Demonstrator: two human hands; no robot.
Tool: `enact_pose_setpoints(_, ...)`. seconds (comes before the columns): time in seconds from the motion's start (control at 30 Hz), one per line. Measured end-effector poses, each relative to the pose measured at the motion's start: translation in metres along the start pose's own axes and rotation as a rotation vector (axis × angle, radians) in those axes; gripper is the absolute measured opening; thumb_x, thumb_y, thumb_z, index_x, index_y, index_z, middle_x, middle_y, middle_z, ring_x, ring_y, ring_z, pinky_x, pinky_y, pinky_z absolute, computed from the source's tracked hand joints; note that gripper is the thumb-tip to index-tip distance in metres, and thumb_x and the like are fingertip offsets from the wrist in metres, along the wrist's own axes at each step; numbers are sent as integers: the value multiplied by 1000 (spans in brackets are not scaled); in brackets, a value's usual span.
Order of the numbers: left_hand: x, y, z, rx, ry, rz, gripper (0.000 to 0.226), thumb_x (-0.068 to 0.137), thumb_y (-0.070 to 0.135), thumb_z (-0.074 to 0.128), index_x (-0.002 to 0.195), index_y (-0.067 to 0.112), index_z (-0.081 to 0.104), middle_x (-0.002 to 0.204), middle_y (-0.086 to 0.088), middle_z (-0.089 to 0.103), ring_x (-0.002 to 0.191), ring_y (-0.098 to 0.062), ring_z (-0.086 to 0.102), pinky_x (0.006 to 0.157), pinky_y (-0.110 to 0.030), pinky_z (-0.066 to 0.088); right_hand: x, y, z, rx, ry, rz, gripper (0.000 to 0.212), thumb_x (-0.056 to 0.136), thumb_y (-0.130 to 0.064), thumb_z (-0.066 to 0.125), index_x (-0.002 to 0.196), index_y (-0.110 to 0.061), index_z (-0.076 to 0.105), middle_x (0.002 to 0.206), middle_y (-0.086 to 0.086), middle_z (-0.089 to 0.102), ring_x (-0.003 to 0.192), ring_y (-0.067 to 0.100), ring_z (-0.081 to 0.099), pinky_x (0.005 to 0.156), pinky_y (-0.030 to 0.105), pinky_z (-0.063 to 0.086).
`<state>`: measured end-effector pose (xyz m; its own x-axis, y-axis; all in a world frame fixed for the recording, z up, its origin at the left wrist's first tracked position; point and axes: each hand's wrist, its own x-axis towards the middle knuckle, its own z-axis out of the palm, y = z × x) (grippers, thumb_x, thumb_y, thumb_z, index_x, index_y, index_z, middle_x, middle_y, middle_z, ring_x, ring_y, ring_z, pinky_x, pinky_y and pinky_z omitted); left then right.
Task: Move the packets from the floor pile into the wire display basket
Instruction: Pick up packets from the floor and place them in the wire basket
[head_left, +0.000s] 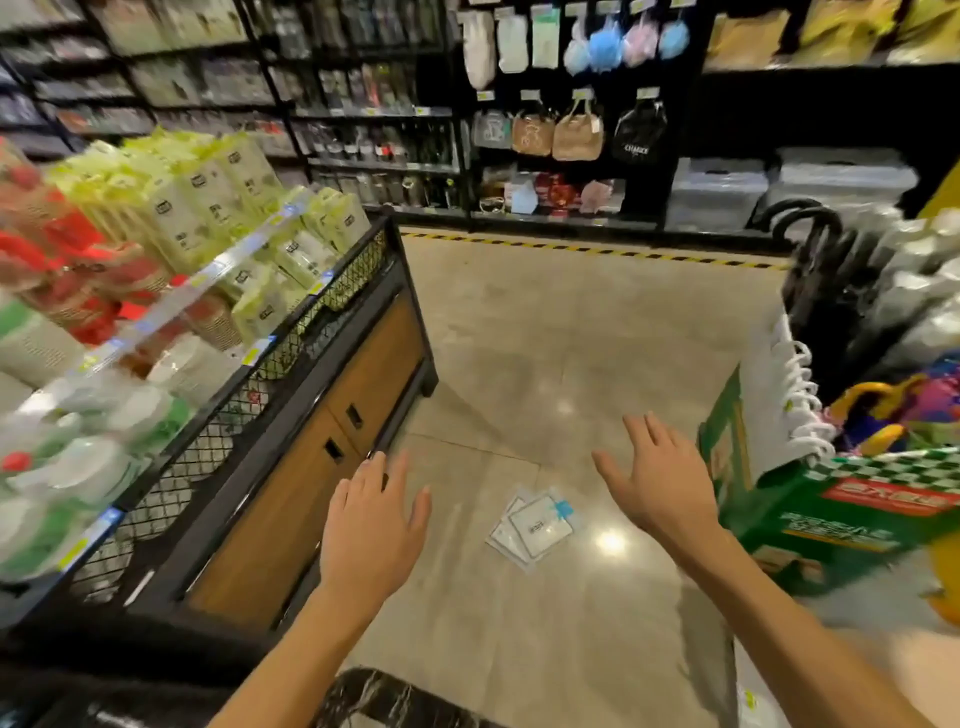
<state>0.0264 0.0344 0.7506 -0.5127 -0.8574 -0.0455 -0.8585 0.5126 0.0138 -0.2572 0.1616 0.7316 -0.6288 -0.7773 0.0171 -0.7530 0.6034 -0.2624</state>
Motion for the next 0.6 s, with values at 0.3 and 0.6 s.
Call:
enact_pose_setpoints(0.3, 141, 23, 57, -106, -71, 207, 80, 94, 64, 19, 150, 14, 46, 150, -13, 52, 138, -29, 49, 113, -44, 40, 56, 27, 43, -11, 20, 268, 69, 98, -58, 53, 148, -11, 49, 151, 16, 51, 139, 35, 47, 116, 46, 35)
enact_pose_setpoints(0.6, 284, 2, 150, -83, -245, 363, 80, 95, 63, 16, 159, 18, 33, 161, -12, 39, 147, -31, 39, 121, -51, 29, 128, 5, 125, -19, -90, 498, 84, 99, -66, 42, 163, -14, 25, 168, 8, 27, 155, 27, 26, 127, 41, 21)
